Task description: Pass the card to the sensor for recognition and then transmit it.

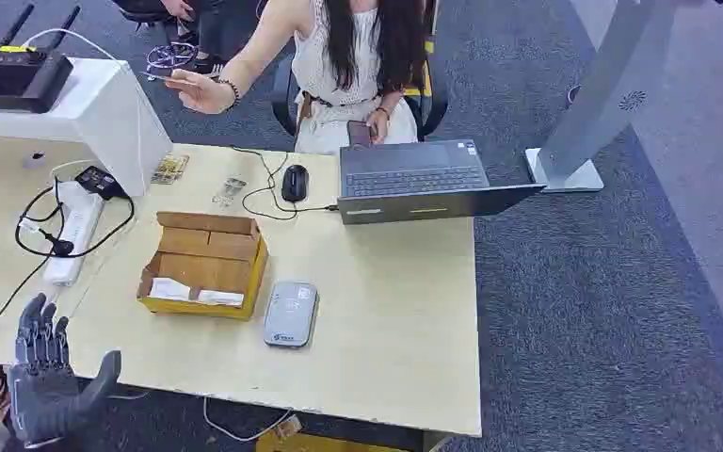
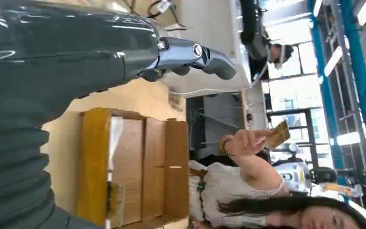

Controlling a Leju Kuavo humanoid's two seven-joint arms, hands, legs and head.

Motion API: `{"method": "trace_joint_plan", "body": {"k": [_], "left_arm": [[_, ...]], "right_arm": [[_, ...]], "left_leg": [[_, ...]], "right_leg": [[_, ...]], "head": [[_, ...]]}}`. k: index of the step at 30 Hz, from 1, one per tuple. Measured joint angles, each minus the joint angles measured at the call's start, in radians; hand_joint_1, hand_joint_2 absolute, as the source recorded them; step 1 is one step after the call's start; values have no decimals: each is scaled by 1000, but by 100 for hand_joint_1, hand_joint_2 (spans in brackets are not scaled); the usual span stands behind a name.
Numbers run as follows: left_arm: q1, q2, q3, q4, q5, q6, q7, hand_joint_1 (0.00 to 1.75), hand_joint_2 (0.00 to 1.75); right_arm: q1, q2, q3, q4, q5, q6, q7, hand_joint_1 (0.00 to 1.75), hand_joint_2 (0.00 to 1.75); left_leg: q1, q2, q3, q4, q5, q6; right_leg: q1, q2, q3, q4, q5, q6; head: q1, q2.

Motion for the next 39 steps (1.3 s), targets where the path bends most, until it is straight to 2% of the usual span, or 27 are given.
{"method": "trace_joint_plan", "body": {"k": [15, 19, 24, 39], "left_arm": [[-200, 142, -223, -62, -330, 306, 38, 0, 175], [-221, 156, -237, -66, -373, 333, 56, 0, 175], [-285, 192, -272, -39, -496, 378, 126, 0, 175], [-496, 293, -372, 202, -900, 477, 359, 0, 175]], "right_arm": [[-74, 0, -6, 64, 104, -3, 0, 0, 0], [-76, 0, -6, 68, 105, -3, 0, 0, 0], [-83, 0, -5, 73, 106, -2, 2, 0, 0], [-97, 0, 17, 88, 90, -2, 27, 0, 0]], "left_leg": [[0, 0, 0, 0, 0, 0], [0, 0, -1, 1, 0, 0], [0, 1, 0, 1, 0, 0], [1, 1, -1, 1, 2, -1]], "right_leg": [[0, 0, 0, 1, 0, 0], [0, 1, -1, 0, 0, 0], [0, 1, -1, 1, 0, 0], [0, 1, -1, 1, 1, -1]], "head": [[0, 0], [0, 0], [-1, 0], [-1, 0]]}}
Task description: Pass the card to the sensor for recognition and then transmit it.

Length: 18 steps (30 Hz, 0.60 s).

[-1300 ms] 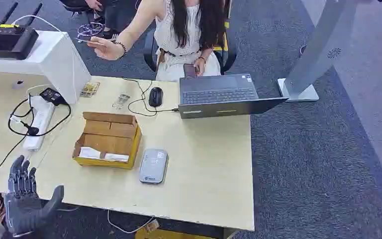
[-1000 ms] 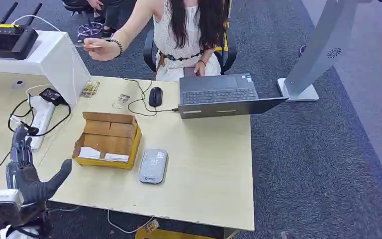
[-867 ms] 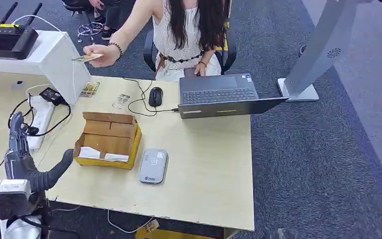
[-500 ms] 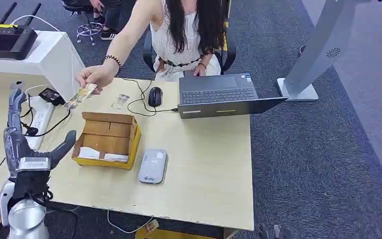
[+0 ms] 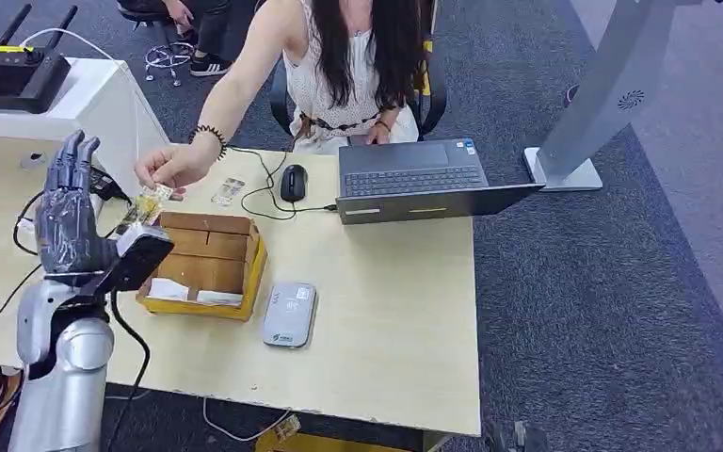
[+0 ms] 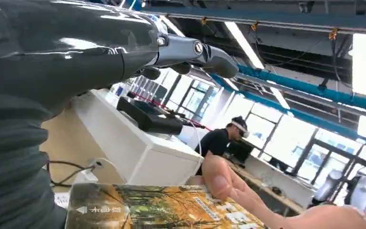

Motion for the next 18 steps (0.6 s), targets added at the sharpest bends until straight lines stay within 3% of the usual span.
{"method": "trace_joint_plan", "body": {"k": [18], "left_arm": [[-242, 121, -108, 318, -462, 114, 269, 0, 175]], "right_arm": [[-13, 0, 53, 15, -27, 0, 39, 0, 0]], "left_leg": [[0, 0, 0, 0, 0, 0]], "right_leg": [[0, 0, 0, 1, 0, 0]], "head": [[0, 0]]}}
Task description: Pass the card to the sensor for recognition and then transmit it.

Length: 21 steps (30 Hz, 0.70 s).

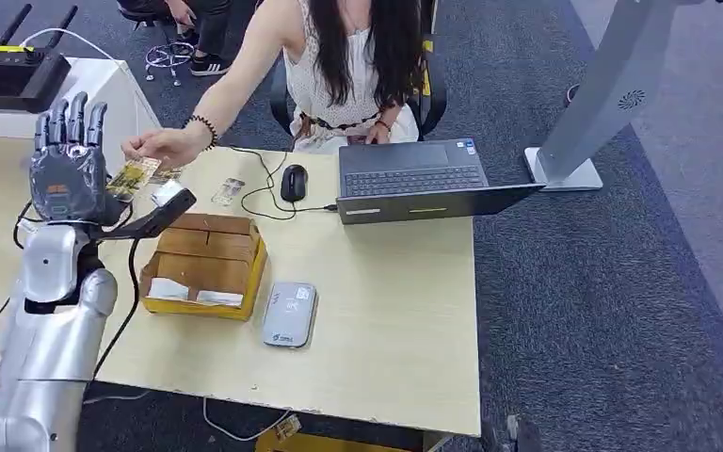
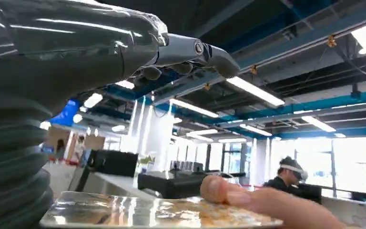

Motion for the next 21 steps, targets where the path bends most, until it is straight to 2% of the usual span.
{"method": "trace_joint_plan", "body": {"k": [3, 6, 7, 8, 21], "left_arm": [[-13, 6, -10, 37, -60, 23, 43, 0, 175], [-16, 9, -12, 63, -62, 36, 53, 0, 175], [-17, 10, -12, 70, -62, 37, 54, 51, 175], [-17, 10, -12, 75, -62, 37, 54, 175, 175], [-16, 11, -12, 108, -46, 37, 37, 175, 175]], "right_arm": [[-4, 6, 15, 2, -5, -1, 19, 0, 0], [-5, 11, 30, 2, -16, -9, 31, 0, 0], [-5, 11, 32, 2, -19, -12, 32, 0, 0], [-5, 11, 34, 2, -21, -15, 32, 0, 0], [-4, 11, 60, 2, -40, -18, 35, 0, 0]], "left_leg": [[0, 0, 0, 0, 0, 0], [0, 0, 0, 0, 0, 0], [0, 0, 0, 0, 0, 0], [0, 0, 0, 0, 0, 0], [0, 0, 0, 0, 0, 0]], "right_leg": [[0, 0, 0, 0, 0, 0], [0, 0, 0, 0, 0, 0], [0, 0, 0, 0, 0, 0], [0, 0, 0, 0, 0, 0], [0, 0, 0, 0, 0, 0]], "head": [[0, 0], [0, 0], [0, 0], [0, 0], [0, 0]]}}
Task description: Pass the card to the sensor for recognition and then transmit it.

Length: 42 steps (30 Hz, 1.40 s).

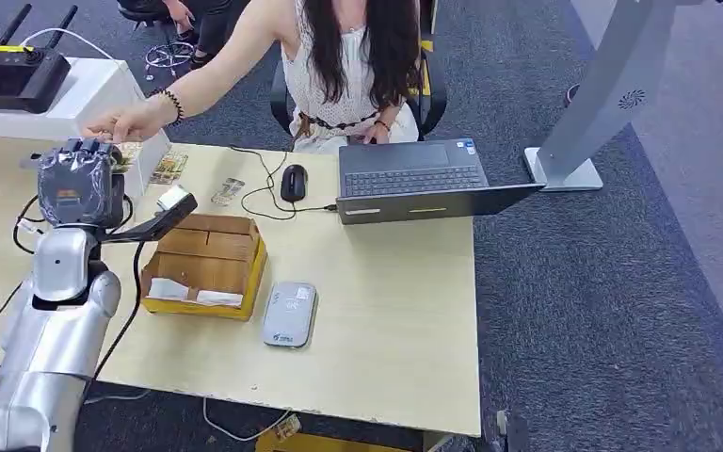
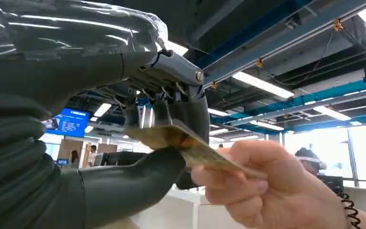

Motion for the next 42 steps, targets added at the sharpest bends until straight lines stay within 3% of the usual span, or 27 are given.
{"method": "trace_joint_plan", "body": {"k": [11, 32, 37, 42], "left_arm": [[7, 6, 0, 0, 15, -27, -10, 175, 175], [58, -5, 0, -34, 37, -16, -50, 175, 175], [100, -57, -30, -109, 19, 0, -82, 175, 175], [147, -130, -126, -201, -12, -10, -80, 175, 175]], "right_arm": [[1, 0, 20, 0, -24, -3, 0, 0, 0], [3, 0, 71, 0, -77, -18, 6, 0, 0], [3, 0, 85, 0, -92, -22, 9, 0, 0], [3, 2, 102, 0, -108, -32, 12, 0, 0]], "left_leg": [[0, 0, 0, 0, 0, 0], [0, 0, 0, 0, 0, 0], [0, -1, 0, 1, 0, 0], [-1, -1, -1, 1, 0, 0]], "right_leg": [[0, 0, 0, 0, 0, 0], [0, 0, 0, 0, 0, 0], [0, -1, 0, -1, 0, 0], [-1, -1, 0, -1, 1, 1]], "head": [[0, 0], [0, 0], [0, 0], [0, 0]]}}
